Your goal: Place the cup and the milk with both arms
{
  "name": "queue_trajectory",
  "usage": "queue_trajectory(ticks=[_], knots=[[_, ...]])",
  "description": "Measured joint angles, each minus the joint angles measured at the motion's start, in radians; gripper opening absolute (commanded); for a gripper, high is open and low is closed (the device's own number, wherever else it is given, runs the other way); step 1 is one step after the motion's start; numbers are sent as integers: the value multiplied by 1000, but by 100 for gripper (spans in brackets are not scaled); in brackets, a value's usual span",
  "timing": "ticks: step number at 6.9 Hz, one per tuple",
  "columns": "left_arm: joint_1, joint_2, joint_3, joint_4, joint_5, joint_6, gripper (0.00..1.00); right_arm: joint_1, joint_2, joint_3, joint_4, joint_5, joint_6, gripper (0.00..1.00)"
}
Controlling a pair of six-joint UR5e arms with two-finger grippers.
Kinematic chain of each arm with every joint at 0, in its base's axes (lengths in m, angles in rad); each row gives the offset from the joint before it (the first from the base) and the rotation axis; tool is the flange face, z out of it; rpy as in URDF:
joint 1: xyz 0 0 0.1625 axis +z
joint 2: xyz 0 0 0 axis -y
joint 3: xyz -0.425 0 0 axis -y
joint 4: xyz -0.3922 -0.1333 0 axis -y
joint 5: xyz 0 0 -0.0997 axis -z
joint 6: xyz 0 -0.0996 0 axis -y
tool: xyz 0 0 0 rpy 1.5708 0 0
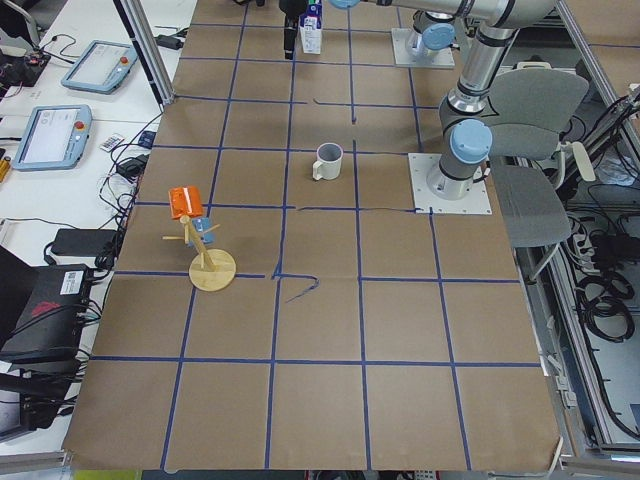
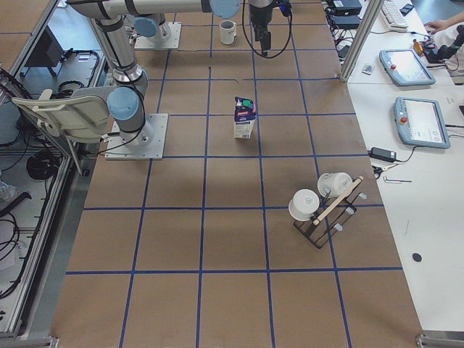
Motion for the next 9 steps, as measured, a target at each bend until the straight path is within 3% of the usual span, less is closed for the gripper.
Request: queue_trajectory(ticks=[4,7,8,9], knots=[[14,34,-141,1,2,22,100,-6,4,15,5,-2,2,100],[107,-6,-468,212,71,180,100,-50,9,38,-4,-4,-13,100],[130,-18,-550,264,90,213,86,-70,11,55,-8,-3,-28,100],[140,-32,-595,283,98,222,43,-97,14,74,-10,-2,-65,100]])
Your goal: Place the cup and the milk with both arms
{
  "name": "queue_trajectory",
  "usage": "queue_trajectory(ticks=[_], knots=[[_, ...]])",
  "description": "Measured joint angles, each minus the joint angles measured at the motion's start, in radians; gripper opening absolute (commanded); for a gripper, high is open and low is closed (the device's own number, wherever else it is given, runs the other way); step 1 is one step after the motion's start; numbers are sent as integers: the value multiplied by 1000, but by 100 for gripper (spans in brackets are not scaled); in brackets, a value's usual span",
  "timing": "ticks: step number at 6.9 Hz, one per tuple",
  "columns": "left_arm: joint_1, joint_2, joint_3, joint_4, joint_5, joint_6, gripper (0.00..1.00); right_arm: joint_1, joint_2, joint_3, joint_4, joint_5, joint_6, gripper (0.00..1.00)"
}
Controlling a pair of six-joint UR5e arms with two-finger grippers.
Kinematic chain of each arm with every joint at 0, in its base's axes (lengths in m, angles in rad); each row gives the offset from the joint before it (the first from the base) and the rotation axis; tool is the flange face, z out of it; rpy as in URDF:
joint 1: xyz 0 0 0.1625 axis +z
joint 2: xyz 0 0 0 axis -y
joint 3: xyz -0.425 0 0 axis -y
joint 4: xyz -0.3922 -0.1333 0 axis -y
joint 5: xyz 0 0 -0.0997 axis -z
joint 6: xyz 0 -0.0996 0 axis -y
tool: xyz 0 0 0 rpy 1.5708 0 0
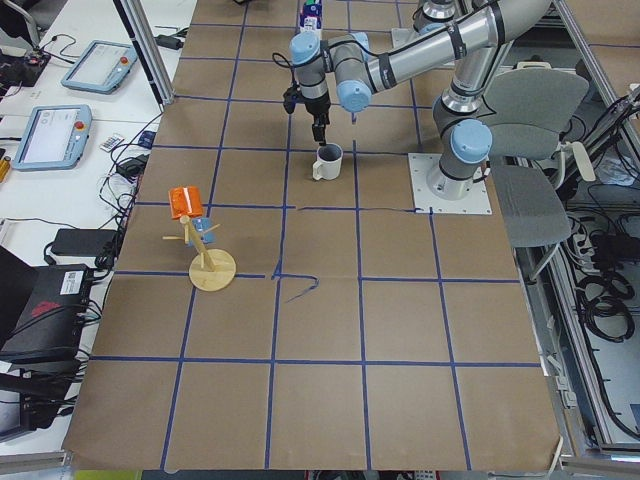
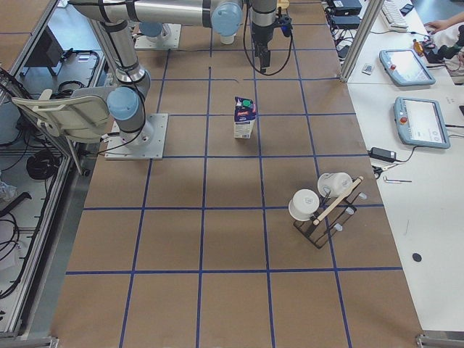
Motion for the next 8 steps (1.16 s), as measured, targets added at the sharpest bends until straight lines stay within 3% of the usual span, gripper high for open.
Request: queue_trajectory(ticks=[1,5,8], knots=[[4,-17,-22,5,3,1,2,-41,4,32,-5,2,-44,100],[6,-45,-28,21,-4,-5,0,-120,20,275,-206,-14,-119,100],[-17,-62,32,78,-45,-154,0,-163,59,314,-224,-11,-150,100]])
